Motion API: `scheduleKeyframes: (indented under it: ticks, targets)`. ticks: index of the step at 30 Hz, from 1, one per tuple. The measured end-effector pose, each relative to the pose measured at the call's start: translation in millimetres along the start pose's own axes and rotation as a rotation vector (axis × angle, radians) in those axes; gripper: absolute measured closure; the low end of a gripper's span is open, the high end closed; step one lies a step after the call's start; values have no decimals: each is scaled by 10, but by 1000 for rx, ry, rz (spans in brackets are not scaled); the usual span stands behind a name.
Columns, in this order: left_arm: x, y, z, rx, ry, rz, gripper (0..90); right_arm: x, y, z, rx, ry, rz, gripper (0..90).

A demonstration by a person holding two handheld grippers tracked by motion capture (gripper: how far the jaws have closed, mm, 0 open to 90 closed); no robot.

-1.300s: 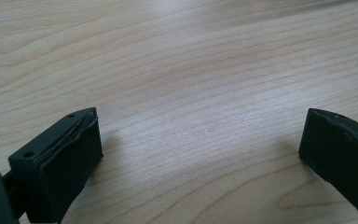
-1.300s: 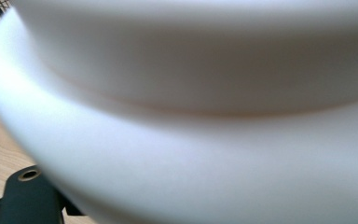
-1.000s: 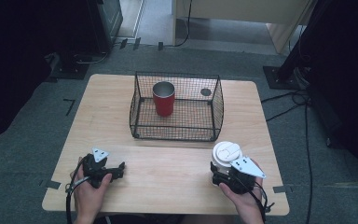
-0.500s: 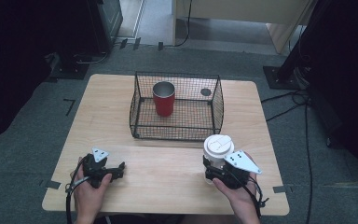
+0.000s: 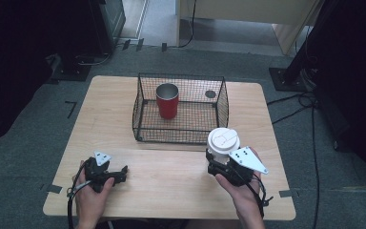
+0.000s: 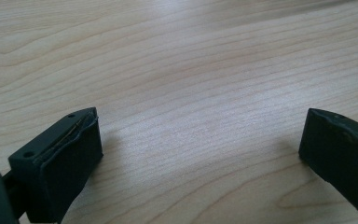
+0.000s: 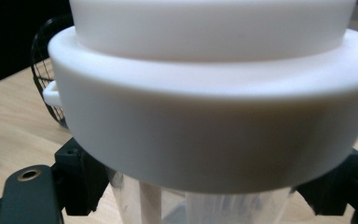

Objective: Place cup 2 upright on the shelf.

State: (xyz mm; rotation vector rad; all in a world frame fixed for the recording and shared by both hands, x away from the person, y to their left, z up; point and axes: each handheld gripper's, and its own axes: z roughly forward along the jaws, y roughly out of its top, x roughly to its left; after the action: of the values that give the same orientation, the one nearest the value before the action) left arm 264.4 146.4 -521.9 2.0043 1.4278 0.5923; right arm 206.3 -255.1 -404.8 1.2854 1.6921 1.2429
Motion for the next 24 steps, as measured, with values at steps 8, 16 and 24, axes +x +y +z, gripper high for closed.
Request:
scheduleKeyframes:
  ticks: [8,16,24]
  targets:
    - [1,0,0,0,0,1,0,-7,145,29,-80,-7,25,166]
    - [1,0,0,0,0,1,0,-13,263,79,-155,0,51,165]
    - [1,0,-1,1,0,1,0,6,370,167,-193,-12,35,164]
